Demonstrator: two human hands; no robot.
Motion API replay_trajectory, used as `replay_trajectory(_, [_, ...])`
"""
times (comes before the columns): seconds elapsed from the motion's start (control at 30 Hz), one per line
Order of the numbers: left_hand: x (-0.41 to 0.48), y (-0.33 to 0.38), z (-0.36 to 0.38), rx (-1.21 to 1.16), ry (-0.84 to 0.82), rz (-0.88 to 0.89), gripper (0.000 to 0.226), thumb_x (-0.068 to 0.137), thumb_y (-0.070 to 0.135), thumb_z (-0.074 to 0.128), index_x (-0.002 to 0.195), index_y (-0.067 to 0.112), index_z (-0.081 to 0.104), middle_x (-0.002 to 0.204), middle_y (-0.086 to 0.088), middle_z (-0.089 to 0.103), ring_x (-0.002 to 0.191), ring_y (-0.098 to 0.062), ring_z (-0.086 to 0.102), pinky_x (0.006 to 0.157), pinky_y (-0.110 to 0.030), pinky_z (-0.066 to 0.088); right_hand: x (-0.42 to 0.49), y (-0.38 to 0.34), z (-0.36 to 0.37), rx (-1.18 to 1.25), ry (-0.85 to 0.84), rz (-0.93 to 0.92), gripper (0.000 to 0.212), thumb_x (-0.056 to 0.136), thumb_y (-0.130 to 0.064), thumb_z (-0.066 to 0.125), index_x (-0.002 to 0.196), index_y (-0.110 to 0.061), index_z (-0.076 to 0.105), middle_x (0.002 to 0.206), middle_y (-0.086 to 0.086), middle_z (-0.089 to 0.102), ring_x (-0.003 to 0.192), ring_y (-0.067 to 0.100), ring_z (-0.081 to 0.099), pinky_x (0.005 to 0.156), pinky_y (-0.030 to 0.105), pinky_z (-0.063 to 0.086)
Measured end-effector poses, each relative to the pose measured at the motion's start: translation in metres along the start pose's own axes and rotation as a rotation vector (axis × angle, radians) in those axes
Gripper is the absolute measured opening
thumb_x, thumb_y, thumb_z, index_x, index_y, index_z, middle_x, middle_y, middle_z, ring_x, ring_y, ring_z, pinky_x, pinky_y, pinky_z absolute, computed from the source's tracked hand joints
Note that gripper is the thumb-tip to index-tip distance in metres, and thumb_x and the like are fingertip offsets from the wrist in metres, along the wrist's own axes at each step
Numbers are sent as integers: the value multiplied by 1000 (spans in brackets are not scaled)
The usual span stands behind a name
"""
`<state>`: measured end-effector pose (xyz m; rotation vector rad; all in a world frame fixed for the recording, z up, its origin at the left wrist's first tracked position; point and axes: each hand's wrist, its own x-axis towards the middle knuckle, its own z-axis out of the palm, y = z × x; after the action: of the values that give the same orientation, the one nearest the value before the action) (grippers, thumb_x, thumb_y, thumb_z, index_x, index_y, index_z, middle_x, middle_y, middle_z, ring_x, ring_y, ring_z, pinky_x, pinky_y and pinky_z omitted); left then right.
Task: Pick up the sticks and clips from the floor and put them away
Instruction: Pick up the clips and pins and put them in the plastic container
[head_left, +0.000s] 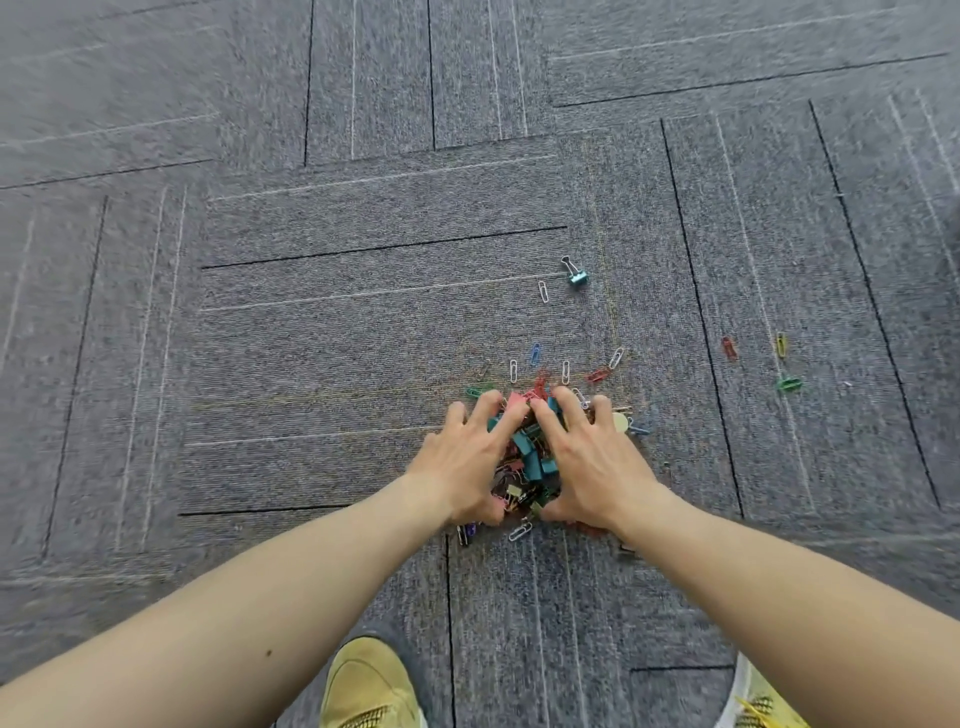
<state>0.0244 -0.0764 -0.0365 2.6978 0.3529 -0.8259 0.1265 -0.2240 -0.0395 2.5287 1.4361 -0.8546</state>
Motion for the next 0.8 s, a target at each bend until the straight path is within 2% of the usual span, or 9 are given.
replay_trajectory(0.1, [-8,0,5,-31,16,4,110,59,39,87,142,32,14,136,-2,20,116,-30,35,82,-48,56,-2,1,2,37,18,-31,114,69,-62,72,152,-14,11,151,12,18,124,38,33,104,43,41])
replay_trajectory(0.23, [-14,4,8,-54,7,4,108,59,41,84,141,28,14,130,-5,23,112,-30,37,78,-46,56,-5,-14,10,155,10,-38,89,71,-44,72,142,-14,27,136,10,28,114,33,37,90,41,51])
replay_trajectory(0.37, [-12,12,9,-97,-4,-38,108,57,38,85,140,24,17,129,-6,22,112,-31,35,78,-45,56,-4,-22,9,220,10,-15,80,72,-36,71,137,-14,30,130,9,28,108,33,40,85,44,52])
replay_trajectory(0.43, [-11,15,8,-146,0,-77,98,60,37,84,136,23,24,128,-6,24,112,-31,35,79,-46,55,-4,-23,8,250,14,1,78,72,-35,74,135,-14,32,128,9,30,106,31,41,82,42,50])
replay_trajectory(0.53, [-11,16,9,-181,10,-83,76,67,34,80,127,18,37,124,-7,29,110,-29,38,82,-46,53,-5,-27,12,291,12,1,63,76,-31,73,126,-13,39,123,6,34,103,28,46,75,38,46])
replay_trajectory(0.7, [-14,15,17,-221,71,-54,35,80,24,69,108,14,51,116,-3,40,103,-26,46,82,-40,50,-5,-28,13,352,9,-14,33,84,-19,64,111,-11,48,112,6,48,98,29,53,81,39,47])
replay_trajectory(0.8, [-9,12,13,-285,118,-45,25,86,24,63,107,14,54,107,0,45,98,-25,54,75,-32,42,-1,-22,4,404,-9,3,23,84,-18,63,100,-13,47,105,6,54,95,31,58,81,43,48])
